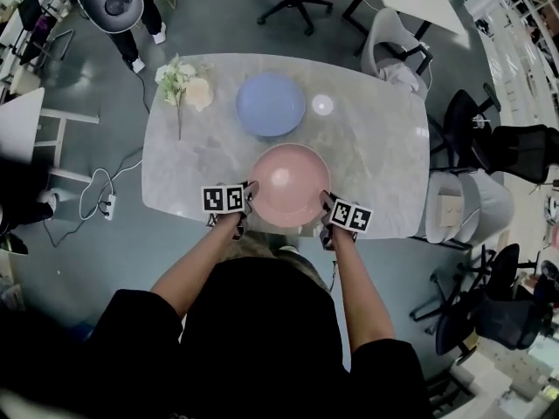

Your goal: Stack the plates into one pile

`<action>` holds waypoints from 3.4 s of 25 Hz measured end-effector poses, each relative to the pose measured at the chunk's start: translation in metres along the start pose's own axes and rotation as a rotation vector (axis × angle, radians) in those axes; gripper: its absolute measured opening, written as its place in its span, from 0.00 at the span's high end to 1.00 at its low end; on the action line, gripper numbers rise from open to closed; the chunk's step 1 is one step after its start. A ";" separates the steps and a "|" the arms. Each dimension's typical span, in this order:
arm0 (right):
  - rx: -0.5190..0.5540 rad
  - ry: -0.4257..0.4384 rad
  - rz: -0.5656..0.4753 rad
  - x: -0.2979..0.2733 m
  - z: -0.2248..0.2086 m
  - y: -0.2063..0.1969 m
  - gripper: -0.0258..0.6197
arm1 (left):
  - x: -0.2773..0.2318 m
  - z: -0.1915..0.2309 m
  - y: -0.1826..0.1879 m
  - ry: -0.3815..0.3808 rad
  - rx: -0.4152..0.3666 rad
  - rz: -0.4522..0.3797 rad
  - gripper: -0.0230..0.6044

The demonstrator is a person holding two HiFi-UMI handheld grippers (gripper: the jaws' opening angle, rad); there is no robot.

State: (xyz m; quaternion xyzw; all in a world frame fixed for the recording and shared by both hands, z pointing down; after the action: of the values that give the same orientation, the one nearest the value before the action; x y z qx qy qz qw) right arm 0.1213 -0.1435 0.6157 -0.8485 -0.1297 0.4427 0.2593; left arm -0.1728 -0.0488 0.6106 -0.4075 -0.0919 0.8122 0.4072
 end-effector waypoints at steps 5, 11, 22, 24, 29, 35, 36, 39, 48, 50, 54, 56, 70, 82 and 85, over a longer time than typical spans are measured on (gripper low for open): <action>0.008 -0.028 -0.005 -0.036 0.033 0.022 0.89 | -0.003 0.031 0.044 -0.017 -0.013 -0.021 0.85; 0.030 -0.058 -0.037 -0.059 0.066 0.050 0.89 | -0.013 0.056 0.090 -0.067 -0.034 -0.016 0.85; -0.018 -0.063 -0.041 -0.115 0.081 0.086 0.89 | -0.047 0.087 0.151 -0.056 -0.046 -0.041 0.85; -0.050 -0.061 -0.038 -0.124 0.078 0.092 0.89 | -0.058 0.092 0.158 -0.061 -0.032 -0.028 0.85; -0.124 -0.016 -0.016 -0.151 0.069 0.105 0.89 | -0.076 0.107 0.173 -0.046 0.038 -0.002 0.86; -0.053 -0.015 0.027 -0.191 0.062 0.123 0.89 | -0.099 0.119 0.188 0.010 0.034 -0.003 0.86; -0.049 -0.014 0.030 -0.197 0.060 0.126 0.89 | -0.104 0.120 0.191 0.017 0.030 0.002 0.86; -0.058 -0.004 0.038 -0.214 0.051 0.138 0.89 | -0.122 0.124 0.201 0.031 0.015 0.017 0.86; -0.036 0.026 0.089 -0.252 0.039 0.166 0.89 | -0.154 0.134 0.217 0.092 -0.016 0.035 0.84; -0.002 0.017 0.089 -0.257 0.038 0.168 0.89 | -0.158 0.133 0.221 0.098 -0.043 0.038 0.84; 0.005 0.007 0.059 -0.257 0.037 0.167 0.89 | -0.162 0.131 0.224 0.110 -0.075 0.049 0.84; 0.001 0.012 0.052 -0.257 0.037 0.167 0.89 | -0.163 0.130 0.225 0.116 -0.099 0.044 0.83; 0.147 -0.009 0.030 -0.258 0.044 0.166 0.84 | -0.157 0.127 0.220 0.218 -0.246 -0.060 0.50; 0.256 0.030 -0.114 -0.200 0.062 0.177 0.75 | -0.101 0.102 0.201 0.131 -0.219 -0.139 0.49; 0.282 0.084 -0.191 -0.156 0.090 0.171 0.75 | -0.065 0.085 0.194 0.071 -0.199 -0.188 0.50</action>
State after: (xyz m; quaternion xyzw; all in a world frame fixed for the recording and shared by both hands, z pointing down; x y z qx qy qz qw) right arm -0.0441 -0.3268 0.5850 -0.8053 -0.1352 0.3940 0.4218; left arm -0.3275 -0.2077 0.6105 -0.4642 -0.1953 0.7423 0.4419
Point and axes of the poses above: the fingertips, and each gripper's own axes: x backward along the fingers, z to its left, y out of its top, the point moved 8 cm from there along x, backward along the fingers, and after that the axes turned 9 degrees about -z, right-handed, at the moved point
